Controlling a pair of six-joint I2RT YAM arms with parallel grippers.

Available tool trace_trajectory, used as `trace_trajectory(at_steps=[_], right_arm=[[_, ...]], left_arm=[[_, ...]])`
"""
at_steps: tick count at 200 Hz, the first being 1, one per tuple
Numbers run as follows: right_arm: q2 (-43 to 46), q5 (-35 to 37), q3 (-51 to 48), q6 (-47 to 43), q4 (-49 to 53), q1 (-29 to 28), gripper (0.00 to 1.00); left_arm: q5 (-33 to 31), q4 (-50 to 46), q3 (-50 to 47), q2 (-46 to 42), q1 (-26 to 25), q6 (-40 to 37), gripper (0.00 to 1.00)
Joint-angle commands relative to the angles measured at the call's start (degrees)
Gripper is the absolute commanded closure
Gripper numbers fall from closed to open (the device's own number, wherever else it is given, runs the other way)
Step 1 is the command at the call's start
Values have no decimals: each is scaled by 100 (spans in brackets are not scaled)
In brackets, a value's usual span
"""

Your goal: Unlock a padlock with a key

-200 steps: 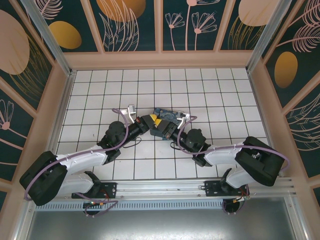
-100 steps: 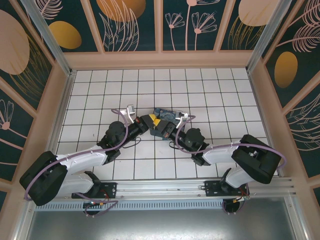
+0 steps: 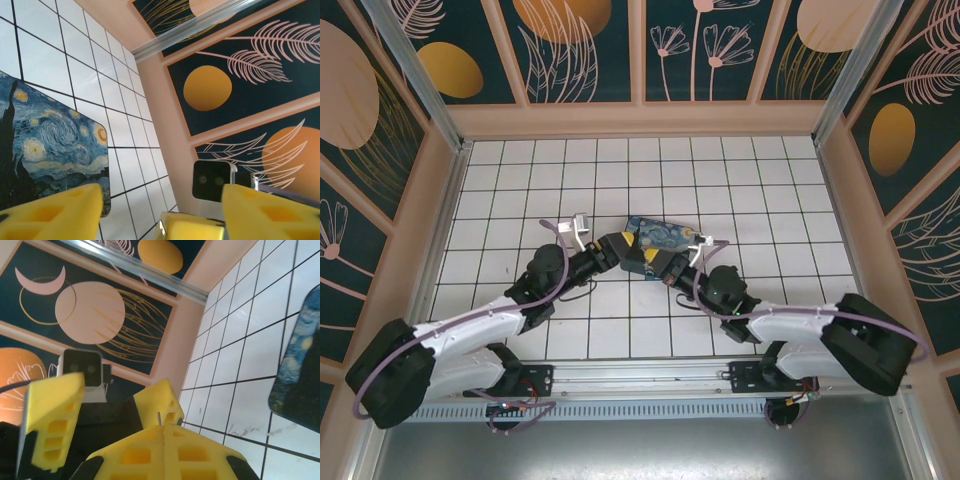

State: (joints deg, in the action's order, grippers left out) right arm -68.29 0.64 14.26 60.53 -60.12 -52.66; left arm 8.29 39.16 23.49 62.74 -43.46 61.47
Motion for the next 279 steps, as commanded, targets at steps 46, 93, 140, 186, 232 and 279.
trace_trajectory(at_steps=[46, 93, 140, 186, 232, 279], right_arm=[[1208, -569, -257, -150, 2006, 1134, 100], [1106, -1231, -178, -323, 2314, 1814, 100], [1047, -1444, -292, -341, 2219, 2101, 100], [666, -1661, -227, -374, 2006, 2352, 100], [125, -1866, 1, -492, 1804, 2418, 100], [-117, -2048, 11, -521, 1574, 2565, 100]], left_arm=[[223, -1803, -15, -273, 4, -1566, 1], [770, -1490, -136, 658, -22, -1994, 5], [625, -1206, 57, 1659, -378, -2610, 19], [236, -774, 199, 2302, -561, -2910, 29], [35, -321, 362, 2728, -613, -3105, 35], [-276, 0, 518, 3133, -620, -3194, 40]])
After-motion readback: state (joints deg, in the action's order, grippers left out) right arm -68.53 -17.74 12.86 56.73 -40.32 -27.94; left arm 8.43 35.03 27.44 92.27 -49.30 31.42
